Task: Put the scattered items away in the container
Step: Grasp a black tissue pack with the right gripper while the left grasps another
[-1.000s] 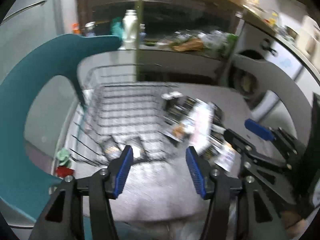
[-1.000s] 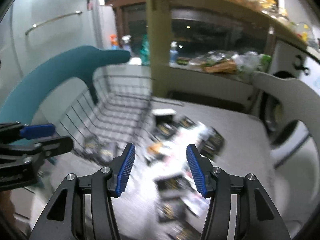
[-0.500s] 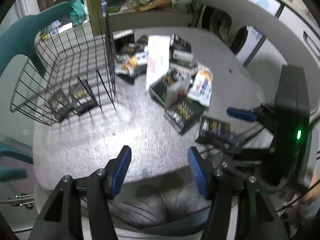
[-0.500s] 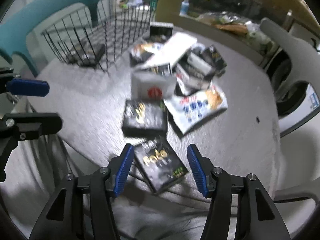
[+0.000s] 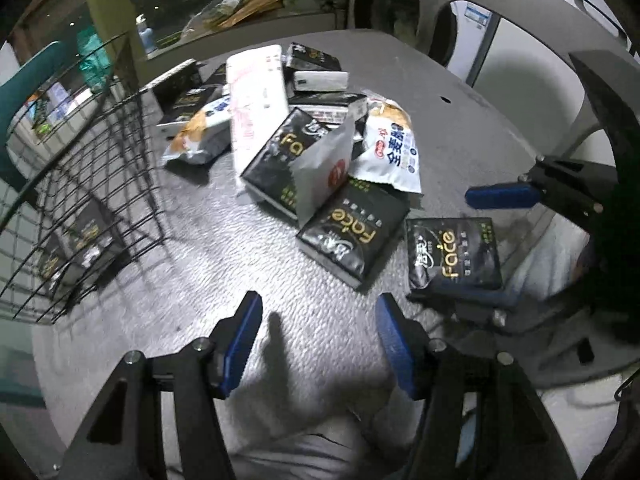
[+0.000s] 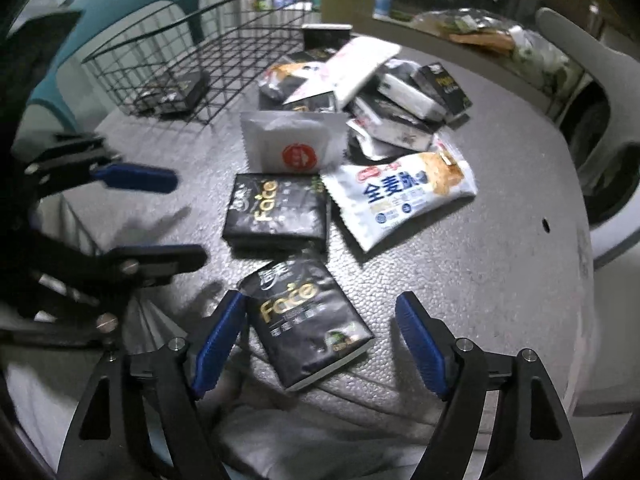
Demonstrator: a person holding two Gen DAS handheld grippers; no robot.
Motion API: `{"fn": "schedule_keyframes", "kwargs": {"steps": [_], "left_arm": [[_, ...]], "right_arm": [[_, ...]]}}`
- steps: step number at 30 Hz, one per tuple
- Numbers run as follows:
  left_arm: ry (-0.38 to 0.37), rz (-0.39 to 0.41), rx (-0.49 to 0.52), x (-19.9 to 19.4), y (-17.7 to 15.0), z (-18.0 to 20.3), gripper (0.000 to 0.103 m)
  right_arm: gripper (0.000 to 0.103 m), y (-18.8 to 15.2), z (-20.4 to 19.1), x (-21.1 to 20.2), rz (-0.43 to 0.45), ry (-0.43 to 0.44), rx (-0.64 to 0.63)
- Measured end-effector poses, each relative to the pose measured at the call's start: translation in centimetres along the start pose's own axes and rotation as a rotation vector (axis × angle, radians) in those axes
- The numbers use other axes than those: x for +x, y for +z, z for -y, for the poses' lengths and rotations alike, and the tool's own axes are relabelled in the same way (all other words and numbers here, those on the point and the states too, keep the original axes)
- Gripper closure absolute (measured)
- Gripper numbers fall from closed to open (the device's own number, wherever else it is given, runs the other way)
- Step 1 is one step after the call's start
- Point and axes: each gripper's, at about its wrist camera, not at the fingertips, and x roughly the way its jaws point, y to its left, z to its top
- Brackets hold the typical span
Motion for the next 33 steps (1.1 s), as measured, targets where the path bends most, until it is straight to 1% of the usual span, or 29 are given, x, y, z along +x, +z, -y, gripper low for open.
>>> {"fn": "schedule_keyframes", "kwargs": {"steps": [2,3,4,5,7,10,12,16,18,20,21,25,29,31,33], "left_arm": [[-0.018,0.001,0.009,0.6,0.3,0.0,0.038],[-0.017,0.001,0.020,0.9,0.4,0.1,0.038],[-0.011,0.002,0.029,1.2,0.5,0.3,0.038],[-0.008,0.002,0.031,1.5,0.7,0.4,0.038],[-0.021,0.000,0.016,1.9,1.0,0.3,0.038],[-0.038,0.003,-0.014,2.5,1.5,-0.1,0.037],[-0.049,0.012,-0.008,2.6,1.9,0.1,0.036],[-0.055,0.024,0.006,3.2,2.6,0.6,0.035],[-0.066,0.040,-0.006,3.2,2.7,0.4,0.035],[-0.082,0.048,-0.029,3.3,2.9,0.2,0.042],[-0.088,0.048,-0.036,3.2,2.9,0.0,0.045],[-0.112,0.038,-0.058,3.1,2.7,-0.5,0.048],[-0.130,0.040,-0.076,1.8,1.8,-0.5,0.048],[-0.151,0.051,-0.094,0.4,1.4,-0.6,0.048],[-0.160,0.080,-0.103,-1.4,1.2,-0.6,0.048]], "right_arm": [[0.026,-0.2,0.0,0.5,-0.013,-0.004,-0.008],[0.026,-0.3,0.1,0.5,-0.006,-0.009,-0.005],[0.033,-0.3,0.3,0.4,0.002,-0.012,0.003],[0.043,-0.3,0.4,0.4,0.000,-0.022,0.008],[0.049,-0.3,0.8,0.3,-0.006,-0.057,0.015],[0.053,-0.3,1.8,0.1,0.001,-0.095,0.057],[0.054,-0.3,1.9,0.0,0.006,-0.125,0.059],[0.055,-0.2,2.2,-0.4,0.015,-0.143,0.073],[0.055,-0.2,2.4,-0.5,0.021,-0.156,0.091],[0.055,-0.2,2.5,-0.7,0.025,-0.155,0.096],[0.055,-0.2,2.5,-0.7,0.025,-0.155,0.098],[0.055,-0.1,2.5,-1.3,0.041,-0.163,0.111],[0.055,0.1,2.2,-1.8,0.049,-0.161,0.111],[0.055,0.3,1.8,-2.1,0.054,-0.160,0.108],[0.055,0.5,1.3,-2.6,0.067,-0.153,0.104]]}}
